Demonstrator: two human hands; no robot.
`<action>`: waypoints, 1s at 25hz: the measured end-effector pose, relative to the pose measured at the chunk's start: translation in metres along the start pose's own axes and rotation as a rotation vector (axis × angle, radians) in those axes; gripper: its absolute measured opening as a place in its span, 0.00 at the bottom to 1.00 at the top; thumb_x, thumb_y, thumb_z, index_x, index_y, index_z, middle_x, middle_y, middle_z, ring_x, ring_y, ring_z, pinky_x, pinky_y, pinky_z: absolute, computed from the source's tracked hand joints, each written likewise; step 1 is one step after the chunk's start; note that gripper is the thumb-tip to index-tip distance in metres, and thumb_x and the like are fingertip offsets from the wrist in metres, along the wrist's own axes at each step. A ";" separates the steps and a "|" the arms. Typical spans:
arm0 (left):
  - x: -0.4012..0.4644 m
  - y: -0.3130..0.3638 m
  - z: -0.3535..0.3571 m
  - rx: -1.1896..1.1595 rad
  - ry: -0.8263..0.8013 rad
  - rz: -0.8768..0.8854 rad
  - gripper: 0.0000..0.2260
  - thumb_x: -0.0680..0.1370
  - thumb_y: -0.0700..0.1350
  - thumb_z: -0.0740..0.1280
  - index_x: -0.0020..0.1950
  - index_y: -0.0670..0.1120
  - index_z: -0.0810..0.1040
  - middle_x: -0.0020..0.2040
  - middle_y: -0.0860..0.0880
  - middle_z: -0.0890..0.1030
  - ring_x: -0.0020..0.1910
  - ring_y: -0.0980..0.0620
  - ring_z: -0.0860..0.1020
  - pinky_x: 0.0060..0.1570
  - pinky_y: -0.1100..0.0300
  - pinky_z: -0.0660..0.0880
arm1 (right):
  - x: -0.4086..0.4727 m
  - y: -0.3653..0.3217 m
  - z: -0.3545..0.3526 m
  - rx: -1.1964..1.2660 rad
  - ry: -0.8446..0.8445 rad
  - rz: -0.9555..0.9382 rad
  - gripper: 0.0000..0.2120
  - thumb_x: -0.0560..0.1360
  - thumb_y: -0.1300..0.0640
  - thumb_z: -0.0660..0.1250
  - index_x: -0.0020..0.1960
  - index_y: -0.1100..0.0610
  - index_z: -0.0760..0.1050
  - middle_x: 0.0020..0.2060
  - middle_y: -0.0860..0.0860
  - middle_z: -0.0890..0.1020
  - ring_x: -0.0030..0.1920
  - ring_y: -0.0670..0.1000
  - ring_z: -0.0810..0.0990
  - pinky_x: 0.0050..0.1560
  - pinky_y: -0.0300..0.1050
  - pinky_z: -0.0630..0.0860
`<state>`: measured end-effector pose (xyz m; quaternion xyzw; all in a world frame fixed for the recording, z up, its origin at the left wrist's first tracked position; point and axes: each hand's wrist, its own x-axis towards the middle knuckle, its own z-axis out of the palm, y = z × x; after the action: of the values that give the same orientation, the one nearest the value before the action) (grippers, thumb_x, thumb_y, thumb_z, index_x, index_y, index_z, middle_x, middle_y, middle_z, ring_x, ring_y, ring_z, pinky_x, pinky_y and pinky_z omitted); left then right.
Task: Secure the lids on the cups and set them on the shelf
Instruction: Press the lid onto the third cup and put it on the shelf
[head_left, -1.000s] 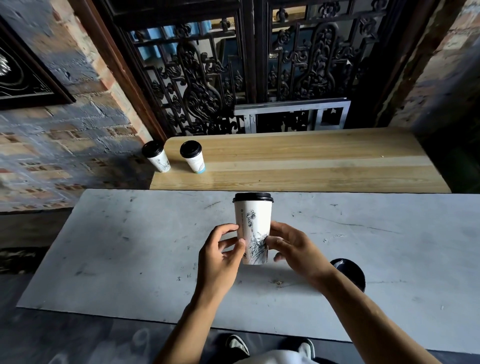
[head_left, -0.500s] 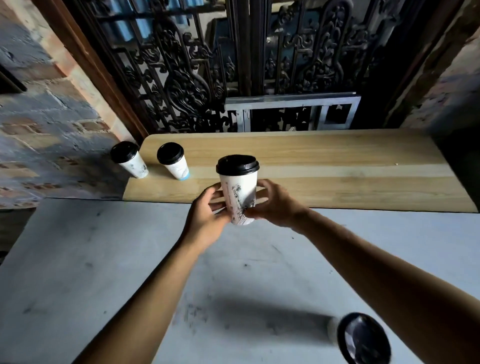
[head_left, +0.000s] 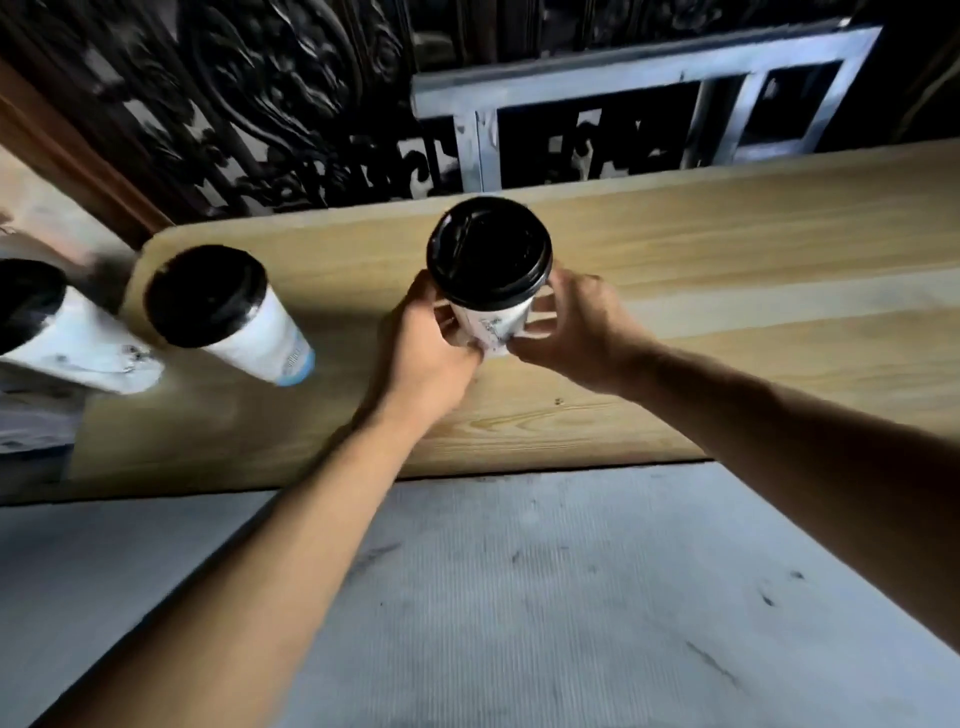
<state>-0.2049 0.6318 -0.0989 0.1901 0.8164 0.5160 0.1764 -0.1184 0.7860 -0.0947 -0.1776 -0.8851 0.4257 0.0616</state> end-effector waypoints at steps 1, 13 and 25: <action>0.007 -0.009 0.003 0.005 0.010 0.015 0.28 0.62 0.39 0.79 0.60 0.50 0.77 0.52 0.48 0.86 0.53 0.50 0.86 0.56 0.48 0.84 | 0.006 0.006 0.006 -0.008 0.003 -0.015 0.31 0.71 0.60 0.78 0.70 0.61 0.71 0.63 0.54 0.84 0.57 0.48 0.84 0.51 0.32 0.81; -0.011 -0.024 -0.004 -0.072 -0.024 -0.084 0.41 0.72 0.28 0.74 0.80 0.44 0.60 0.65 0.44 0.77 0.62 0.55 0.77 0.64 0.66 0.75 | -0.021 0.012 0.018 0.024 -0.027 0.172 0.57 0.65 0.55 0.80 0.83 0.56 0.49 0.77 0.59 0.70 0.73 0.56 0.74 0.71 0.56 0.75; -0.222 0.077 0.030 0.138 -0.198 -0.015 0.29 0.73 0.44 0.73 0.73 0.50 0.72 0.67 0.50 0.80 0.67 0.55 0.77 0.69 0.57 0.72 | -0.243 -0.014 -0.126 -0.234 -0.097 0.187 0.36 0.78 0.48 0.71 0.81 0.55 0.60 0.80 0.54 0.65 0.78 0.56 0.66 0.65 0.37 0.58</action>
<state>0.0114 0.5765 -0.0207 0.2457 0.8301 0.4358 0.2463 0.1367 0.7809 0.0056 -0.2444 -0.9103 0.3314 -0.0421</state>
